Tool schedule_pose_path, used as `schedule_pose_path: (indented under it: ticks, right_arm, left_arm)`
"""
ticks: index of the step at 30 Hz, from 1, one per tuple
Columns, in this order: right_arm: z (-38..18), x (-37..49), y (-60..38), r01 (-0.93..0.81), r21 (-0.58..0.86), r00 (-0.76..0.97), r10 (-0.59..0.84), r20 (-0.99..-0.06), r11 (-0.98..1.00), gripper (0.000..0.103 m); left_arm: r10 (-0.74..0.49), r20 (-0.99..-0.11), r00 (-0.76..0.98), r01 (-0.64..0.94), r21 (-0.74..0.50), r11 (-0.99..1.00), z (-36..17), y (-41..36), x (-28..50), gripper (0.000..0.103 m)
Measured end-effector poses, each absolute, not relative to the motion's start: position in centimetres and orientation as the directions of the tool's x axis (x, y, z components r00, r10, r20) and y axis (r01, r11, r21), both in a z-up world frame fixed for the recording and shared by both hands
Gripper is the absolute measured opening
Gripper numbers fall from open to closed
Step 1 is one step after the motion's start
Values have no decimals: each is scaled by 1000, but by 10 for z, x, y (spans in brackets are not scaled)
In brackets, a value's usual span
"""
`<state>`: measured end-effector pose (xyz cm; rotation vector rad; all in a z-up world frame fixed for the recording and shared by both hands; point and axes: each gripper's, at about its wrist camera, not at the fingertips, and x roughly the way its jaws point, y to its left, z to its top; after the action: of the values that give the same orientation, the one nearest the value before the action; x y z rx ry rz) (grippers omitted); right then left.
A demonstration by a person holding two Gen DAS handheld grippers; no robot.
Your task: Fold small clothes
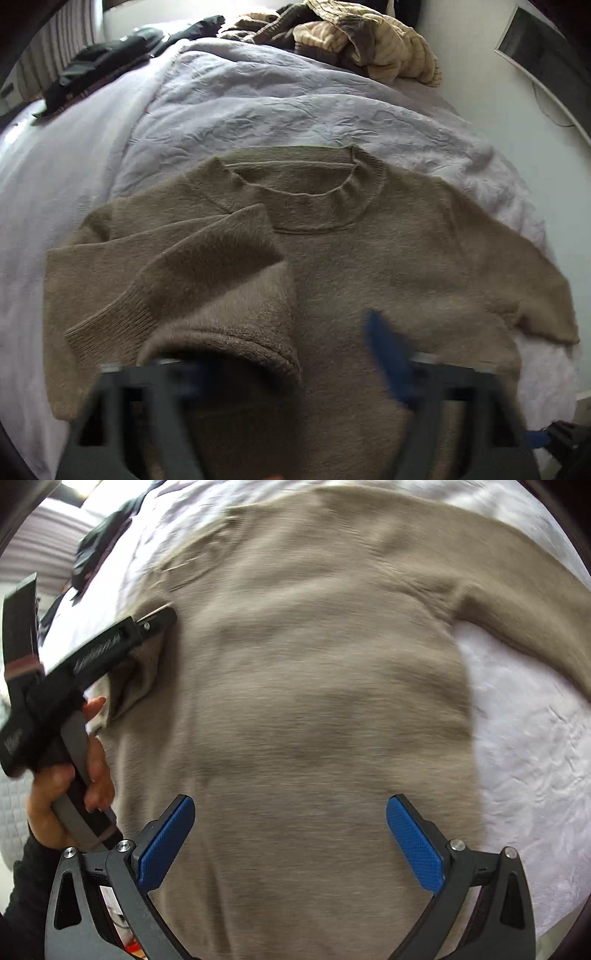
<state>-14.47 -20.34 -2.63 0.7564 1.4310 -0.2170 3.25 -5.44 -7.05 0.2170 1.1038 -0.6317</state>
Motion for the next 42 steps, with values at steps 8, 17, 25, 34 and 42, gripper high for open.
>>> schedule_pose_path:
  ticks: [8,17,25,34,42]
  right_arm:
    - [7,-96,-186,348,178,230,100,-968,920,103]
    - [1,4,-42,-343,-328,446,-155,-881,880,102]
    - [-29,46,-37,-350,-214,375,-73,-924,912,7]
    - [-28,-19,-255,568,474,513,161,-843,673,7]
    - [-68,-59,-290,625,669,589,319,-743,403,74]
  left_arm:
    - [-312,-840,443,500,-57,864,-17,35,24,97]
    - [-91,-896,435,250,23,968,-47,140,66,97]
    - [-104,-940,325,166,-51,985,-91,148,111,97]
    - [-68,-941,332,206,2,979,-95,143,111,97]
    - [-58,-929,365,209,21,978,-77,126,117,97]
